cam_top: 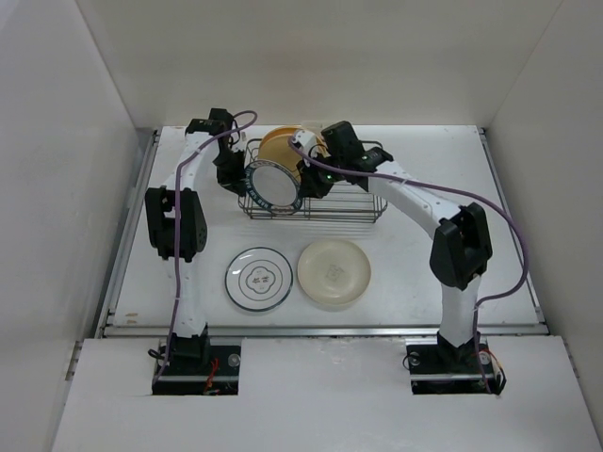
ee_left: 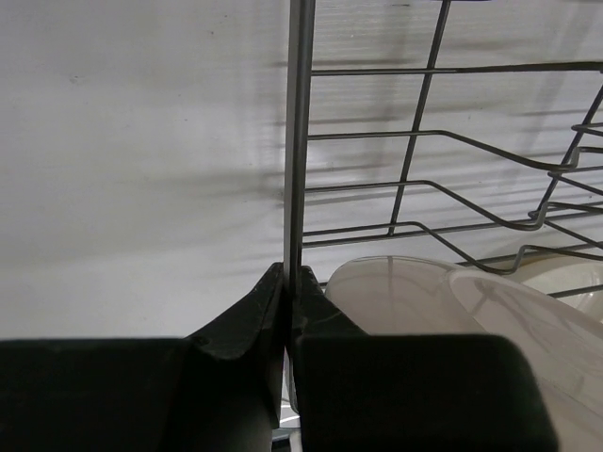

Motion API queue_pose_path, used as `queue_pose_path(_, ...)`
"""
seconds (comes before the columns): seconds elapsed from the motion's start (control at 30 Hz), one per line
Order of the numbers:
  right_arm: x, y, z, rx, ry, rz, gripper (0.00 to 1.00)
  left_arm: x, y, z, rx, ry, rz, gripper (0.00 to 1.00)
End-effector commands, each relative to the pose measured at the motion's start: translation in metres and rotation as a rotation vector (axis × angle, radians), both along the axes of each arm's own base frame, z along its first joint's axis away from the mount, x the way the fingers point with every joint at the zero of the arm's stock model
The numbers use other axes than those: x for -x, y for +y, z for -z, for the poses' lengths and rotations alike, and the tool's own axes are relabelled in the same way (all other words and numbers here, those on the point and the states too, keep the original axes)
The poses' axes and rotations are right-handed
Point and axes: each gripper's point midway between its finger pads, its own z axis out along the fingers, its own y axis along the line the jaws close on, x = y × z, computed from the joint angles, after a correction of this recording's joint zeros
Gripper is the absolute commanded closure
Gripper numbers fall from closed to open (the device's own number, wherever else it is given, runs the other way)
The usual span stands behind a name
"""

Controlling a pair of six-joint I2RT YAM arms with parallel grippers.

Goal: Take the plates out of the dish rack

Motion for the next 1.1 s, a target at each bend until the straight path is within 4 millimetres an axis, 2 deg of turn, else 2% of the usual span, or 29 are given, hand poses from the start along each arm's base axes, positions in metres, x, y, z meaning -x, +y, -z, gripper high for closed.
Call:
queue_pose_path(0.0, 0.09, 0.057, 0.0, -0.101, 0.236, -0.299, 1.0, 0.005, 0.006, 0.003, -0.031, 0.041, -0.039, 1.0)
queue_pose_path(0.07, 0.086, 0.058, -0.004, -0.106, 0.229, -0.264, 1.0, 0.004, 0.008, 0.003, -0.04, 0.04, -0.041, 1.0)
queue_pose_path(0.1, 0.073, 0.058, -0.005, -0.076, 0.169, -0.199, 1.0, 0.004, 0.008, 0.003, -0.04, 0.04, -0.041, 1.0)
queue_pose_path(0.2, 0.038, 0.048, -0.022, -0.053, 0.036, -0.014, 1.0, 0.004, 0.008, 0.003, -0.04, 0.04, -0.041, 1.0)
queue_pose_path(0.23, 0.021, 0.036, -0.028, -0.019, -0.033, 0.095, 1.0, 0.004, 0.008, 0.003, -0.04, 0.04, -0.041, 1.0)
queue_pose_path(0.3, 0.002, 0.025, -0.036, -0.018, -0.072, 0.207, 1.0, 0.004, 0.008, 0.003, -0.04, 0.04, -0.041, 1.0)
queue_pose_path(0.33, -0.013, 0.013, -0.046, -0.016, -0.117, 0.298, 1.0, 0.004, 0.008, 0.003, -0.04, 0.04, -0.041, 1.0)
queue_pose_path(0.43, -0.03, -0.007, -0.071, -0.058, -0.153, 0.422, 1.0, 0.004, 0.008, 0.003, -0.04, 0.04, -0.041, 1.0)
queue_pose_path(0.47, -0.031, -0.009, -0.089, -0.093, -0.179, 0.444, 1.0, 0.004, 0.008, 0.003, -0.04, 0.04, -0.041, 1.0)
queue_pose_path(0.5, -0.037, -0.015, -0.094, -0.108, -0.176, 0.485, 1.0, 0.005, 0.006, 0.003, -0.03, 0.041, -0.039, 1.0)
queue_pose_path(0.53, -0.038, -0.018, -0.107, -0.124, -0.201, 0.501, 1.0, 0.005, 0.006, 0.003, -0.03, 0.041, -0.039, 1.0)
queue_pose_path(0.63, -0.043, -0.028, -0.128, -0.138, -0.224, 0.548, 1.0, 0.005, 0.006, 0.003, -0.03, 0.041, -0.039, 1.0)
queue_pose_path(0.73, -0.041, -0.035, -0.14, -0.142, -0.244, 0.571, 1.0, 0.007, 0.005, 0.002, -0.024, 0.05, -0.028, 1.0)
queue_pose_path(0.8, -0.042, -0.039, -0.13, -0.116, -0.239, 0.589, 1.0, 0.005, 0.005, 0.0, -0.023, 0.04, -0.028, 1.0)
queue_pose_path(1.03, -0.024, -0.05, -0.156, -0.178, -0.242, 0.577, 1.0, 0.006, 0.004, -0.003, -0.015, 0.04, -0.017, 1.0)
queue_pose_path(1.07, -0.018, -0.05, -0.167, -0.203, -0.247, 0.559, 1.0, 0.006, 0.004, 0.002, -0.017, 0.05, -0.017, 1.0)
